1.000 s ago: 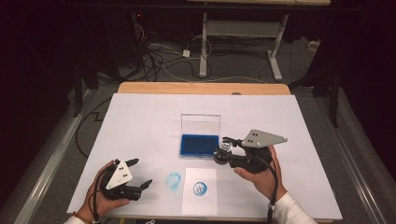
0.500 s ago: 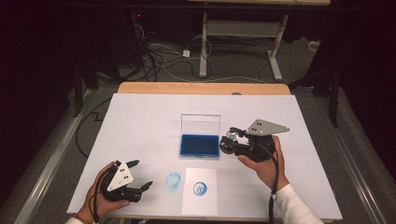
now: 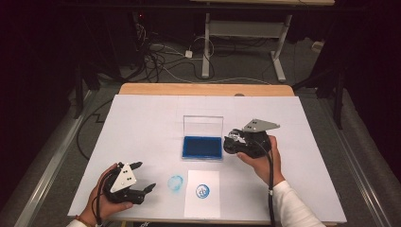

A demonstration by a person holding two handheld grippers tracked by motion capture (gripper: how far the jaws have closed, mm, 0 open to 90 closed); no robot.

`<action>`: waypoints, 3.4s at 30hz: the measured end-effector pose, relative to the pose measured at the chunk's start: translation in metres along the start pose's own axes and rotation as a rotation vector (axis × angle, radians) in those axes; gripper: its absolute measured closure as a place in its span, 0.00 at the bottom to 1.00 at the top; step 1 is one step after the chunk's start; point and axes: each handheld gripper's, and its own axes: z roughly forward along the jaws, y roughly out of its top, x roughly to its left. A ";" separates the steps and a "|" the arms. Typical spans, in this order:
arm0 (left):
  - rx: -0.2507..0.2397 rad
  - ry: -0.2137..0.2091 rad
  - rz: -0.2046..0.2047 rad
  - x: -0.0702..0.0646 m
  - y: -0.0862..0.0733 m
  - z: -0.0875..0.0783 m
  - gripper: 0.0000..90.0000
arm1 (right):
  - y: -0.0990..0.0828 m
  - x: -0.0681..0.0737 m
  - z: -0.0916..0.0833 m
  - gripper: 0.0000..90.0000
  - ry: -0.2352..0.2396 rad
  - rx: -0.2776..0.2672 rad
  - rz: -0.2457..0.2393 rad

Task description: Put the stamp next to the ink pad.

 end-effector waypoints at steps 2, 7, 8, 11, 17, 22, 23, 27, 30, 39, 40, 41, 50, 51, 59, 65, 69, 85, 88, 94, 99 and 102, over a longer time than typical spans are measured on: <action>-0.003 -0.001 0.000 0.000 0.000 0.000 0.18 | -0.003 -0.001 0.005 0.63 0.000 0.017 0.002; 0.000 -0.002 0.006 0.000 0.000 0.000 0.18 | -0.008 -0.006 0.015 0.63 -0.017 0.043 0.020; 0.000 -0.003 0.007 0.000 0.000 0.000 0.18 | -0.009 -0.007 0.015 0.63 -0.018 0.043 0.027; 0.004 -0.005 0.010 -0.001 0.000 0.001 0.18 | -0.012 -0.009 0.018 0.63 -0.023 0.055 0.039; 0.001 -0.008 0.009 -0.002 0.001 0.001 0.18 | -0.017 -0.010 0.024 0.63 -0.026 0.077 0.042; 0.004 -0.009 0.013 -0.003 0.001 0.002 0.18 | -0.020 -0.009 0.027 0.63 -0.026 0.092 0.042; 0.003 -0.009 0.013 -0.003 0.001 0.002 0.18 | -0.020 -0.009 0.028 0.63 -0.024 0.090 0.035; 0.006 -0.009 0.014 -0.003 0.001 0.002 0.18 | -0.022 -0.009 0.029 0.63 -0.026 0.096 0.032; 0.008 -0.011 0.015 -0.003 0.002 0.002 0.18 | -0.023 -0.009 0.030 0.63 -0.027 0.101 0.037; 0.010 -0.017 0.018 -0.004 0.002 0.003 0.18 | -0.026 -0.008 0.032 0.63 -0.031 0.106 0.035; 0.010 -0.015 0.019 -0.004 0.002 0.003 0.18 | -0.026 -0.008 0.032 0.63 -0.029 0.107 0.035; 0.009 -0.015 0.017 -0.004 0.002 0.003 0.18 | -0.026 -0.008 0.032 0.63 -0.029 0.108 0.035; 0.013 -0.018 0.020 -0.004 0.002 0.003 0.18 | -0.025 -0.006 0.030 0.57 -0.048 0.102 0.023; 0.012 -0.019 0.020 -0.004 0.002 0.003 0.18 | -0.024 -0.006 0.030 0.57 -0.049 0.102 0.022; 0.015 -0.021 0.020 -0.004 0.002 0.004 0.18 | -0.021 -0.005 0.023 0.54 -0.061 0.071 -0.007; 0.018 -0.022 0.020 -0.005 0.002 0.005 0.18 | -0.019 -0.004 0.019 0.52 -0.064 0.044 -0.028; 0.020 -0.022 0.021 -0.005 0.002 0.005 0.18 | -0.017 -0.003 0.016 0.51 -0.074 0.032 -0.046; 0.022 -0.023 0.017 -0.004 0.002 0.005 0.18 | -0.008 0.001 -0.002 0.42 -0.102 -0.052 -0.071; 0.024 -0.022 0.019 -0.004 0.002 0.006 0.18 | -0.007 0.001 -0.004 0.39 -0.110 -0.069 -0.066; 0.027 -0.023 0.021 -0.004 0.002 0.006 0.18 | -0.006 0.002 -0.004 0.33 -0.124 -0.071 -0.070; 0.025 -0.026 0.021 -0.004 0.002 0.006 0.18 | -0.005 0.004 -0.002 0.22 -0.129 -0.069 -0.066; 0.022 -0.026 0.020 -0.004 0.002 0.005 0.18 | -0.005 0.006 0.000 0.19 -0.119 -0.061 -0.065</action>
